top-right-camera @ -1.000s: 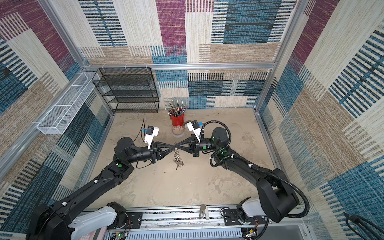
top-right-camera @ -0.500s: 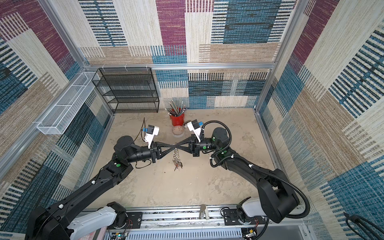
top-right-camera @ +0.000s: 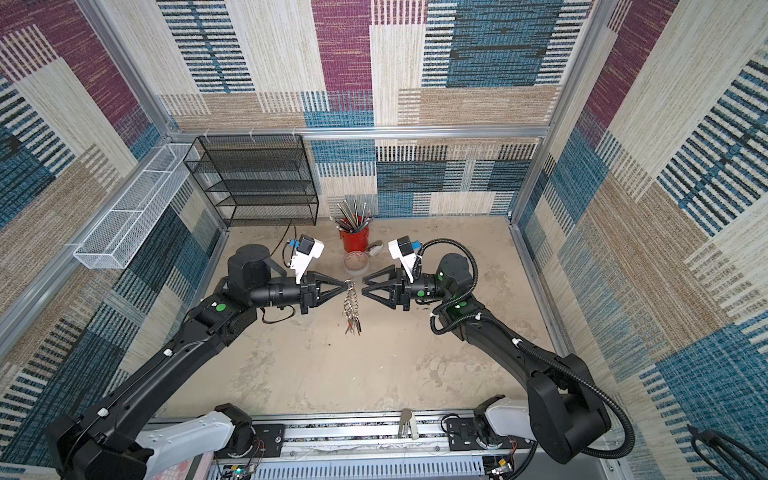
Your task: Put the keys on the keyring
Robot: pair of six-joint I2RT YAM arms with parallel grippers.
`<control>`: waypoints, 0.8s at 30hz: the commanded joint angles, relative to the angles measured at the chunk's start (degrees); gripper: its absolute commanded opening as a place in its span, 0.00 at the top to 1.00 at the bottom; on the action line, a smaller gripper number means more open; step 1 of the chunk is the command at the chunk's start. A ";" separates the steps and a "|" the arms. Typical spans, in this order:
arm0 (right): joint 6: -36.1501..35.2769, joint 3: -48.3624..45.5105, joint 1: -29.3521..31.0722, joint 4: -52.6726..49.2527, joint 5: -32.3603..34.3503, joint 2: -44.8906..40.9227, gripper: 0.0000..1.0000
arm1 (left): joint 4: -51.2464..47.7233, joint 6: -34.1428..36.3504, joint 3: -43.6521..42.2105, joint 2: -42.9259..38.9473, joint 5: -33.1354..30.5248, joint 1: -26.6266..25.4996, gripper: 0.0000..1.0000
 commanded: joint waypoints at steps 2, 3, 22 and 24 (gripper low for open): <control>-1.78 0.14 0.17 -1.05 0.06 0.11 0.52 | -14.49 9.40 6.39 2.58 0.84 -0.10 1.00; -1.81 0.07 0.09 -1.14 -0.02 0.11 0.52 | -17.07 10.73 7.88 3.32 0.20 -0.19 1.00; -1.92 1.11 2.57 0.32 -1.88 2.74 0.55 | -30.04 16.78 17.65 9.30 -4.85 -3.31 1.00; -2.51 1.48 3.22 -0.34 -1.47 3.21 0.56 | -29.81 16.77 17.48 9.30 -4.67 -3.52 1.00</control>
